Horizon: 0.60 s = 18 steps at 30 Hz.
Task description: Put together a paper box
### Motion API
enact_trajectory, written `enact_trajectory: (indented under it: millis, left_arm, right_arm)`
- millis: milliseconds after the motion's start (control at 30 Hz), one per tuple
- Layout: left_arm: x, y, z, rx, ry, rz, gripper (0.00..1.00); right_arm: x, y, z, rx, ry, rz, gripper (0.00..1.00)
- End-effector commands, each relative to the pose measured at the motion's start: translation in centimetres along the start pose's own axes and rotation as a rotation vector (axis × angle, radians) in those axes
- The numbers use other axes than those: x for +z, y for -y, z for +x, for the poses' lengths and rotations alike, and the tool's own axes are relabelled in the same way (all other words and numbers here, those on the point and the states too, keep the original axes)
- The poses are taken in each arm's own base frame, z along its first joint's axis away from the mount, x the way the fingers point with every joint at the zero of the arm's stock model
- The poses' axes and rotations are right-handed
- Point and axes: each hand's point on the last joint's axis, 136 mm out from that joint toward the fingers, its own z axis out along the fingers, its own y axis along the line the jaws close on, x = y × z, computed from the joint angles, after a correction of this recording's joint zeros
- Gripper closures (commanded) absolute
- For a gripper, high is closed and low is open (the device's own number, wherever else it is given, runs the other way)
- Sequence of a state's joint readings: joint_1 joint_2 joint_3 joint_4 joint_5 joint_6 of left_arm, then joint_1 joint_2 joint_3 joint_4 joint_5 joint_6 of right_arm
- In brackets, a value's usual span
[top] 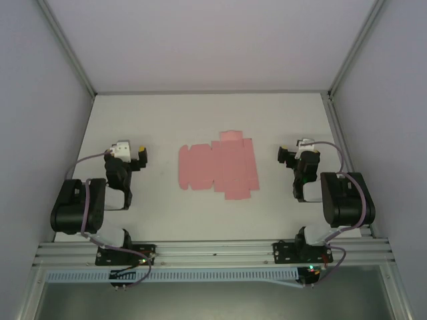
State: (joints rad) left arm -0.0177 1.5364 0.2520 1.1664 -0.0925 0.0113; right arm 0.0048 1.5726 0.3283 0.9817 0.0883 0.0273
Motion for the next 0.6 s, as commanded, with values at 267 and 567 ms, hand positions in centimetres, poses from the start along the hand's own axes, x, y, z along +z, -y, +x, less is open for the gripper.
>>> enact_trajectory:
  millis: [267,567]
  left_arm:
    - [0.28,0.27,-0.75,0.019,0.025,0.01,0.0]
    - [0.33,0.29,-0.73,0.019,0.022,0.011,0.0]
  right_arm:
    - [-0.05,-0.33,-1.55,0.015,0.051,-0.014,0.0]
    - [0.02,-0.29,-1.49,0.017,0.047,-0.013,0.0]
